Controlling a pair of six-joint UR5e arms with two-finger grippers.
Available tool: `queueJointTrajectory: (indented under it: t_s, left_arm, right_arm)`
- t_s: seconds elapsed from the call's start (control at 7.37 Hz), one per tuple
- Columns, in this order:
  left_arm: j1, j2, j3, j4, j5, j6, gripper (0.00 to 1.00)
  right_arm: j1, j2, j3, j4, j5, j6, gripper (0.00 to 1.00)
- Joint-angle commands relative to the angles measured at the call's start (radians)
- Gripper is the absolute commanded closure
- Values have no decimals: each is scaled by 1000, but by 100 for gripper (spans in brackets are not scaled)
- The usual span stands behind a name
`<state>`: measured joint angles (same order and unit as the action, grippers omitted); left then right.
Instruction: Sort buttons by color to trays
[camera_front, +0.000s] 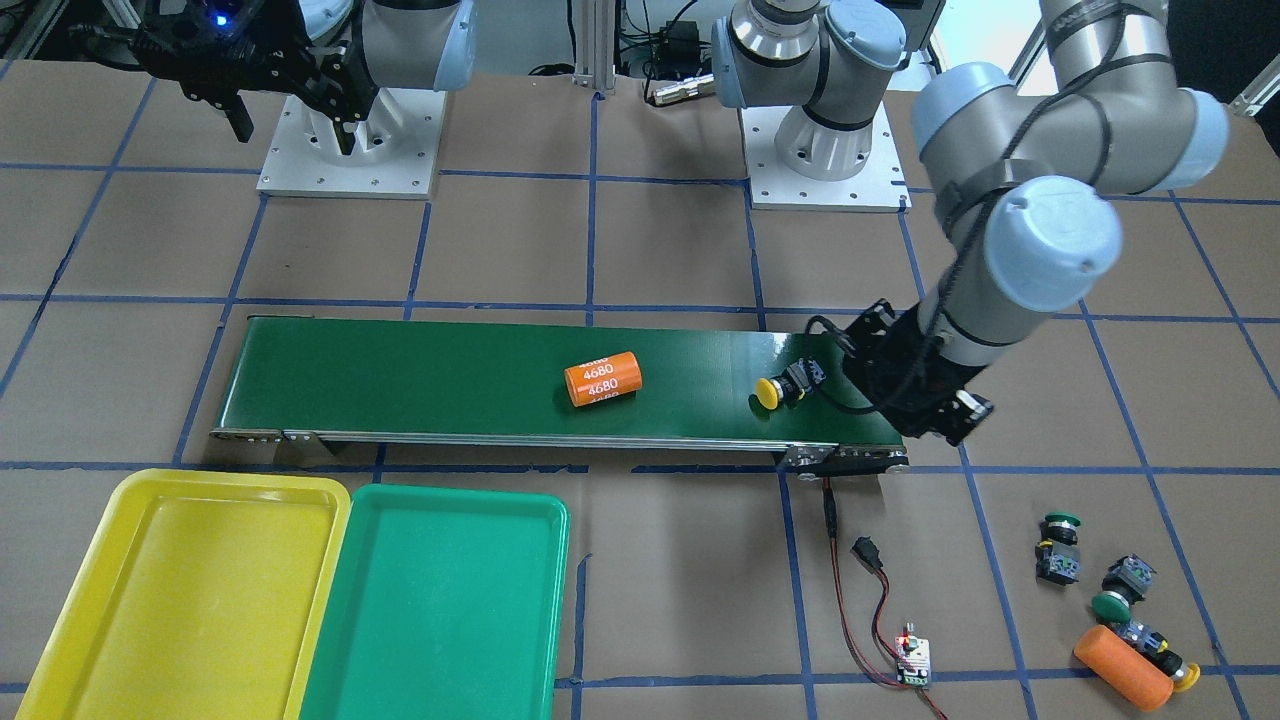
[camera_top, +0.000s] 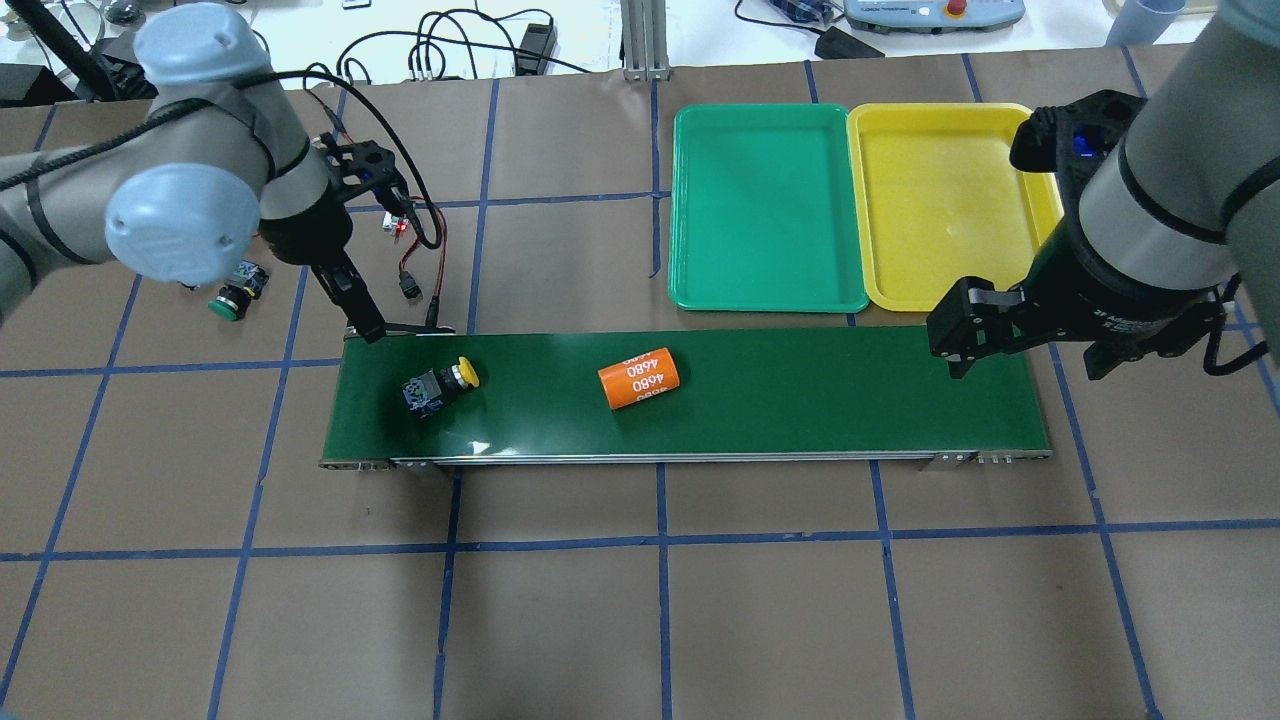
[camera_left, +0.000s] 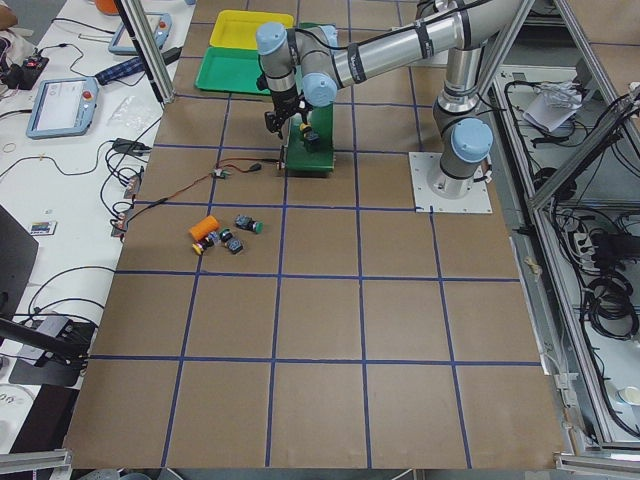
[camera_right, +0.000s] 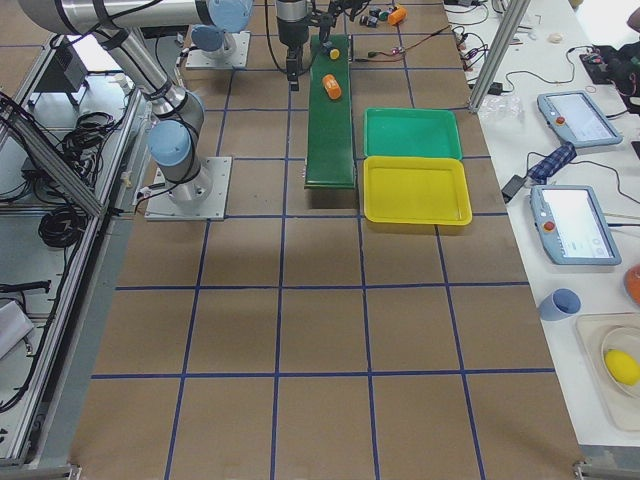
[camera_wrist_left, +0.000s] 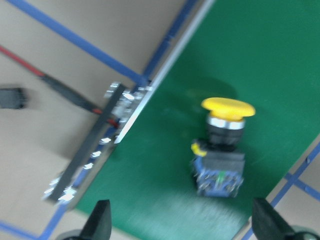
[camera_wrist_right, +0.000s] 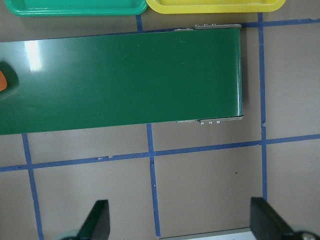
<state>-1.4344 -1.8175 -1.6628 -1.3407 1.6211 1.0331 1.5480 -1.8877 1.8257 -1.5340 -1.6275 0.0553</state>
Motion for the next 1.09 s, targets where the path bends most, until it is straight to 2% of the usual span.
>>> queueJointTrajectory:
  t_s: [0.0, 0.27, 0.41, 0.54, 0.81, 0.95]
  left_arm:
    - [145, -151, 209, -23, -15, -19, 0]
    - [196, -331, 407, -17, -17, -123, 0]
    - [237, -412, 476, -14, -15, -55, 0]
    - [262, -480, 541, -8, -13, 96, 0]
    - [264, -580, 659, -3, -9, 111, 0]
    - [264, -610, 679, -2, -10, 110, 0]
  right_arm:
    - [0, 1, 3, 0, 0, 0, 0]
    - [-2, 1, 1, 0, -2, -3, 0]
    - [0, 1, 1, -12, 14, 0, 0]
    - [0, 1, -2, -17, 20, 3, 0]
    - [-2, 15, -6, -21, 21, 5, 0]
    - [-5, 15, -6, -24, 18, 1, 0]
